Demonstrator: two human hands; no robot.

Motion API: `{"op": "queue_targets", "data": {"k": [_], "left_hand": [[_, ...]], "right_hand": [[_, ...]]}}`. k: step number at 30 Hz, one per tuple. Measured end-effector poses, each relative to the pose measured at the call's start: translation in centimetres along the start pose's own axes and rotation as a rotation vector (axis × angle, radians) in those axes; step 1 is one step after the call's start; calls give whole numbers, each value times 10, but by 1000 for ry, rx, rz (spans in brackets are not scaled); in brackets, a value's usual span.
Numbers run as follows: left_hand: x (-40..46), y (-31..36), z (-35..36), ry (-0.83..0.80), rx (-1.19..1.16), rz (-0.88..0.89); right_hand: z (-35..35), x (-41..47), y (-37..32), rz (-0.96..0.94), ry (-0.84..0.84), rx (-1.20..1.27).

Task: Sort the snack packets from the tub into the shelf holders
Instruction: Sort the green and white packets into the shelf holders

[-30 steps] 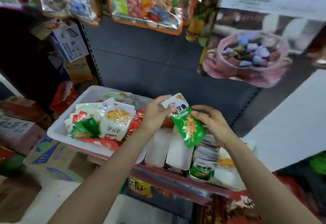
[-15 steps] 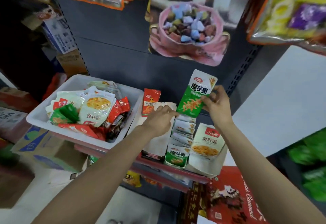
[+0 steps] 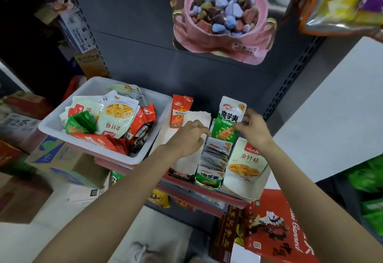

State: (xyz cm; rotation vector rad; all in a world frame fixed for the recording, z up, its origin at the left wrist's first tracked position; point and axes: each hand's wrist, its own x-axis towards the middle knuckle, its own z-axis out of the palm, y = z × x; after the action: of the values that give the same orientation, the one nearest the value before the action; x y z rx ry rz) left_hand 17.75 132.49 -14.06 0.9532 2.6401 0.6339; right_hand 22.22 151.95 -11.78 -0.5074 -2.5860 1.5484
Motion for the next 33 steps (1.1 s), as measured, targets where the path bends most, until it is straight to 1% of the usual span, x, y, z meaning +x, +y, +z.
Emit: {"op": "queue_targets", "data": {"k": [2,6,8,10,12,13,17,20,23,25,27,29,33], "left_hand": [[0,0,2,11,-16,-2],[0,3,6,14,-73,6],[0,4,8,26,-115,14],[1,4,9,38,-143,20],[2,5,8,49,-137,29],[3,4,7,53,-134,34],[2,3,6,64,-167,36],[1,2,5,85,-161,28],[0,1,4,93,-173,29],[-1,2,2,111,-194,19],[-5,0,-2,169,-234,-18],[-15,-5,-9,276,-297,-74],[-46,-29,-32,510,-381,-202]], "right_hand": [[0,2,0,-14,-18,-26],[0,4,-2,-45,-53,54],[1,5,-1,-64,-52,37],[0,6,0,-79,-71,-102],[0,6,1,-91,-112,-318],[0,6,1,-97,-125,-363],[0,6,-5,-167,-120,-290],[5,9,-5,-215,-112,-428],[12,8,0,-172,-162,-504],[14,5,0,-178,-148,-528],[18,2,-4,-207,-88,-482],[26,-4,-14,-232,-53,-400],[58,-13,-41,-215,-106,-211]]}}
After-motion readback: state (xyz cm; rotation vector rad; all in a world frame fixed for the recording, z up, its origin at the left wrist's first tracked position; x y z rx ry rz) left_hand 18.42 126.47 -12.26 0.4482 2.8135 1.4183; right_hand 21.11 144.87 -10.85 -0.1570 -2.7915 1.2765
